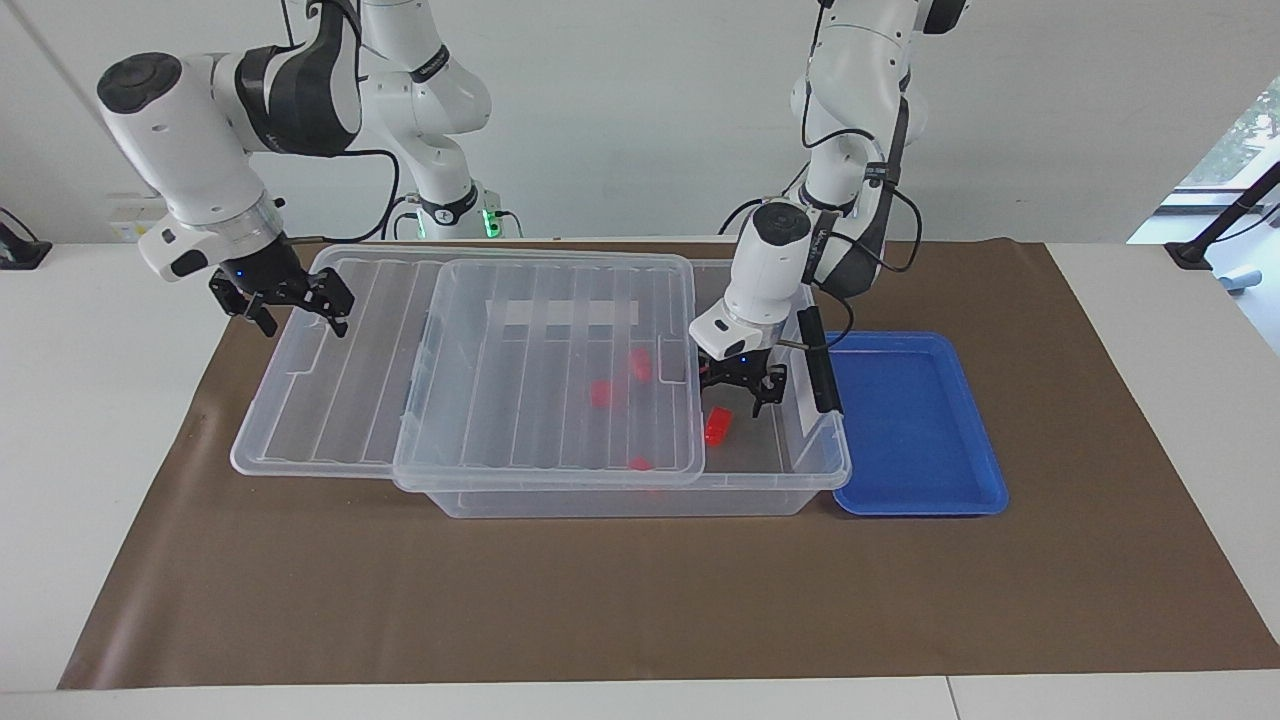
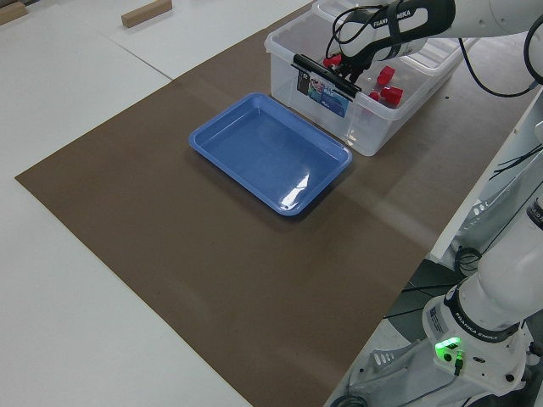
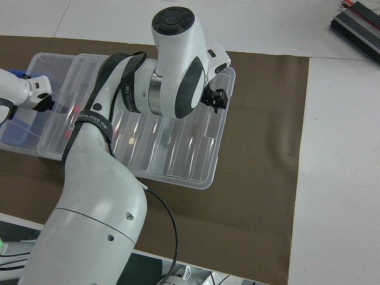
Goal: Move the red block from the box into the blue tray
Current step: 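Close the left gripper on the red block and lift it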
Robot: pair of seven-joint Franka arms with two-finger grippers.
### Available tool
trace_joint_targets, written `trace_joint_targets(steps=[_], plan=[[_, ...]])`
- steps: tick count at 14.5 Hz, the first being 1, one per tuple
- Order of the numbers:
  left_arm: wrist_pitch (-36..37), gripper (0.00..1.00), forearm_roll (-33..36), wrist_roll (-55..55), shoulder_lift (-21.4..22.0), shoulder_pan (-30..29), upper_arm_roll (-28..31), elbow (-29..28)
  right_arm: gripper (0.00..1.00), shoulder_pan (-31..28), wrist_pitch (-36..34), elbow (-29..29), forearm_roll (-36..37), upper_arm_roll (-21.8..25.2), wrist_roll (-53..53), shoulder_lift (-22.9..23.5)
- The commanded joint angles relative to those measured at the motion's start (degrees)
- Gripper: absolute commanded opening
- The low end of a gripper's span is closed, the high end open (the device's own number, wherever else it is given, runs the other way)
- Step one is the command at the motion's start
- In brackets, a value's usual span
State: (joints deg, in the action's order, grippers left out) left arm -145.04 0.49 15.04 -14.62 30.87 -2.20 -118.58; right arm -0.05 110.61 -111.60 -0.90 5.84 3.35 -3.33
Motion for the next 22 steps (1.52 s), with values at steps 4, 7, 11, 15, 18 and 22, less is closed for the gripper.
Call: trace_joint_targets(steps=[4, 7, 11, 15, 18, 22], plan=[[-4.27, 1.0, 0.21, 0.26, -2.16, 1.47, 0.7, -0.51, 1.0, -4.69, 3.38, -3.19, -0.5, 0.05, 10.54, 0.96], [-5.34, 0.84, 0.21, 0.34, -2.79, 1.73, 0.7, -0.6, 1.0, -6.45, 5.74, -5.03, -0.41, 0.05, 14.65, 0.96], [-4.2, 0.0, 0.3, 0.43, -2.79, 1.91, 0.7, -0.24, 1.0, -7.77, 6.81, -5.65, 0.02, 0.22, 17.74, 0.96], [-1.56, 0.0, 0.3, 0.34, -2.0, 2.0, 0.79, -0.07, 1.0, -9.0, 6.98, -5.65, 0.2, 0.22, 20.12, 0.96], [1.23, 0.0, 0.3, 0.17, -0.77, 0.69, 0.97, 1.33, 1.0, -9.0, 6.9, -5.65, 0.2, 0.22, 20.21, 0.96], [5.2, 0.0, 0.3, 0.08, 1.78, -0.11, 0.97, 2.22, 1.0, -9.09, 6.81, -5.65, 0.2, 0.31, 20.21, 0.96]])
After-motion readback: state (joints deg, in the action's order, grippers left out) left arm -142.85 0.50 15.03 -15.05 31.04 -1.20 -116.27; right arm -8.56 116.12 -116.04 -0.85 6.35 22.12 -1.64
